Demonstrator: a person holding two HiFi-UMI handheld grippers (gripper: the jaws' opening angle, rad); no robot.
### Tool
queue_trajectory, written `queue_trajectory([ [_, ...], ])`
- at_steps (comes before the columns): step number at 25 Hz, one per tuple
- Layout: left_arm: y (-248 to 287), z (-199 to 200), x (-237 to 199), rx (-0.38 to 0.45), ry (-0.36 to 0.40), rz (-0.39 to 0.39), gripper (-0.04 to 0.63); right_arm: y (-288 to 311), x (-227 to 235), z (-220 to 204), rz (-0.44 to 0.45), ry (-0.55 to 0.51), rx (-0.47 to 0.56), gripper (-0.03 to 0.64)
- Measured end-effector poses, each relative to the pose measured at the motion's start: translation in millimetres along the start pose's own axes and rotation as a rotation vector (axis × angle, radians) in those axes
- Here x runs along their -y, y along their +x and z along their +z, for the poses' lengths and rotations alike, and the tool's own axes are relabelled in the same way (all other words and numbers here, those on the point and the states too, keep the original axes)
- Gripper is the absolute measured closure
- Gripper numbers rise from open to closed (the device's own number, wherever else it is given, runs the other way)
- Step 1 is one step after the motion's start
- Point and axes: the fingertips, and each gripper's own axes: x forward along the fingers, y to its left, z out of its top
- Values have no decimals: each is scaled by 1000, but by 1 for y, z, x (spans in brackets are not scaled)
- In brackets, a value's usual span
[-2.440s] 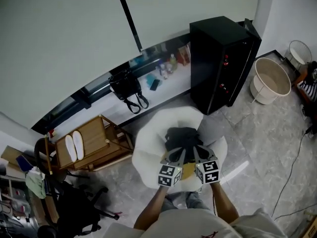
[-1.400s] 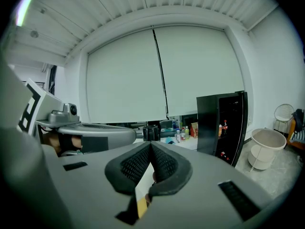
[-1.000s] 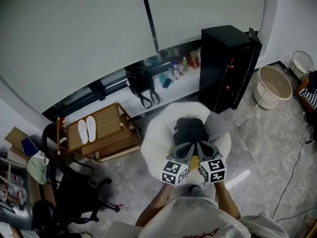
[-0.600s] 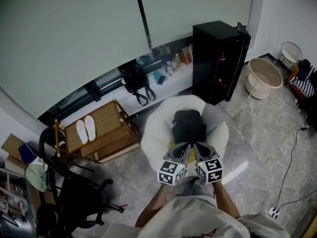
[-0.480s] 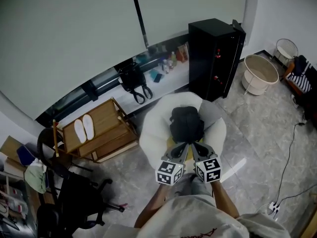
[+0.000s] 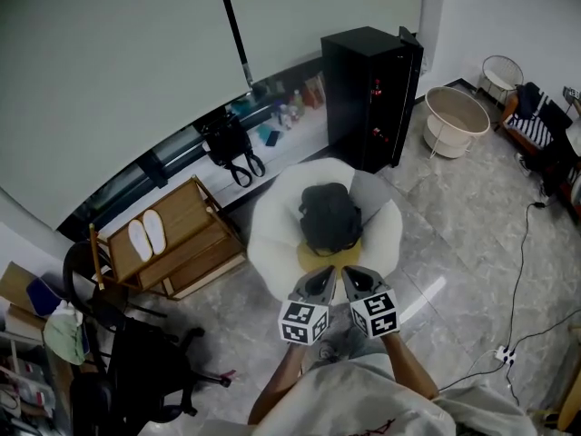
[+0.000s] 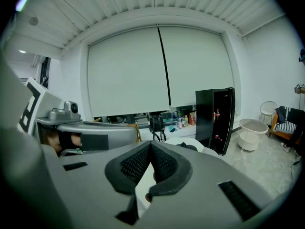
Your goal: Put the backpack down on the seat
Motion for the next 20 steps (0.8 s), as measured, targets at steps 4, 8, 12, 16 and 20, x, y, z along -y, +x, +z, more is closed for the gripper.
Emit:
queue_trajectory([
  [4, -7, -6, 8, 0, -4, 15, 565, -10, -4, -3, 16, -4, 2, 590],
  [8, -11, -5, 15, -2, -2, 32, 565, -19, -3, -4, 30, -1, 7, 591],
  [12, -8, -4, 25, 1, 11, 41, 565, -29, 3, -7, 40, -6, 12, 590],
  [16, -5, -4, 43, -1, 8, 53, 565, -48, 14, -11, 36, -3, 11, 591],
  [20, -3, -7, 69, 6, 24, 67, 565, -71, 31, -16, 22, 0, 18, 591],
])
